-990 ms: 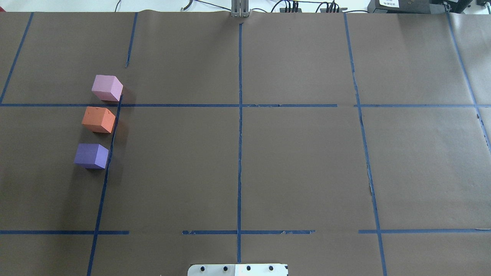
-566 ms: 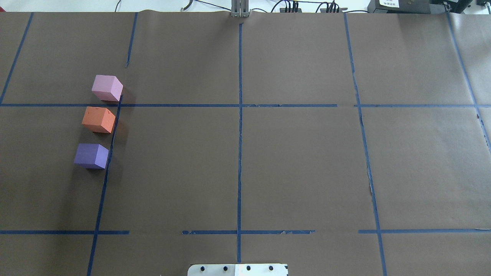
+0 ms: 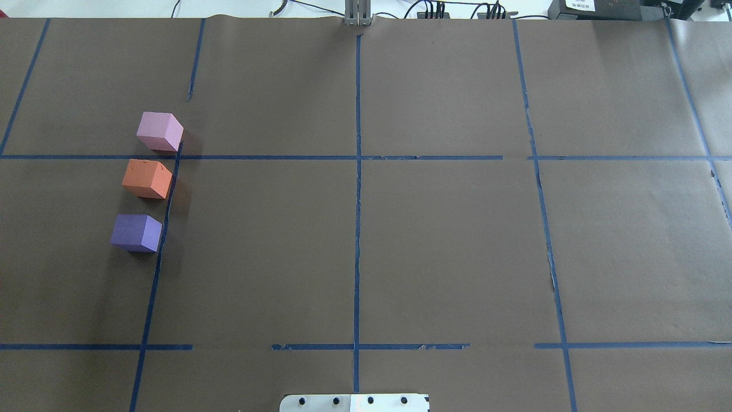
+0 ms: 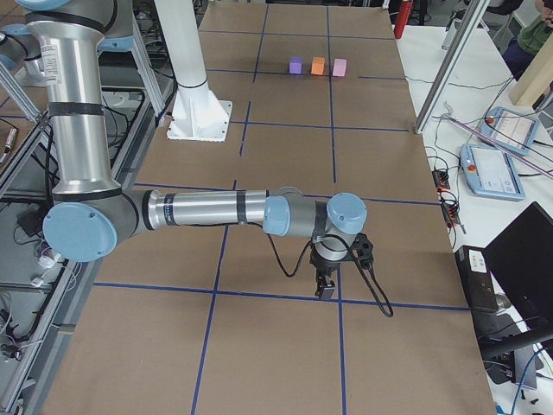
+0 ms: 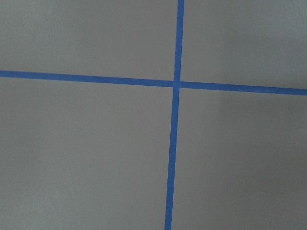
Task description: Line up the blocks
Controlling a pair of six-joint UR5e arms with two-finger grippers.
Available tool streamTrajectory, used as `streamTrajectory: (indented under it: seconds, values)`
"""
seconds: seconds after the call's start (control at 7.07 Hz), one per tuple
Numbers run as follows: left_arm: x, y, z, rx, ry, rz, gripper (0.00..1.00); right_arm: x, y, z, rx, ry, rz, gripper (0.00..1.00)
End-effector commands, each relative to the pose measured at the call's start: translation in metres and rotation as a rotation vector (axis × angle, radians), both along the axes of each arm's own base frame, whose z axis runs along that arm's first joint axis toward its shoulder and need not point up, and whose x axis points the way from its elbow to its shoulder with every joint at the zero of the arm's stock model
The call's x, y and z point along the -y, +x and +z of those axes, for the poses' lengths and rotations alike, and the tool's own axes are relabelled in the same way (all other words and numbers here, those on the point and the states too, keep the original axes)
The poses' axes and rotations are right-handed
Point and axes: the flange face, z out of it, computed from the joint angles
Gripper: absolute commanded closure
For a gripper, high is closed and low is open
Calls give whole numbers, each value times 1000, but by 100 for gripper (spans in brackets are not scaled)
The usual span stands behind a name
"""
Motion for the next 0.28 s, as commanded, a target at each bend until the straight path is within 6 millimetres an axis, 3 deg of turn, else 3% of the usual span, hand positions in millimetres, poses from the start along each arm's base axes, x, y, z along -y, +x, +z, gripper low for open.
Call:
streamTrajectory:
  seconds: [0.0, 0.14]
  values:
    - [-1, -1, -2, -1, 9, 1, 0, 0, 0, 0, 0, 0, 0, 0]
    - [-4, -2, -9, -2, 20, -2, 0, 0, 0, 0, 0, 0, 0, 0]
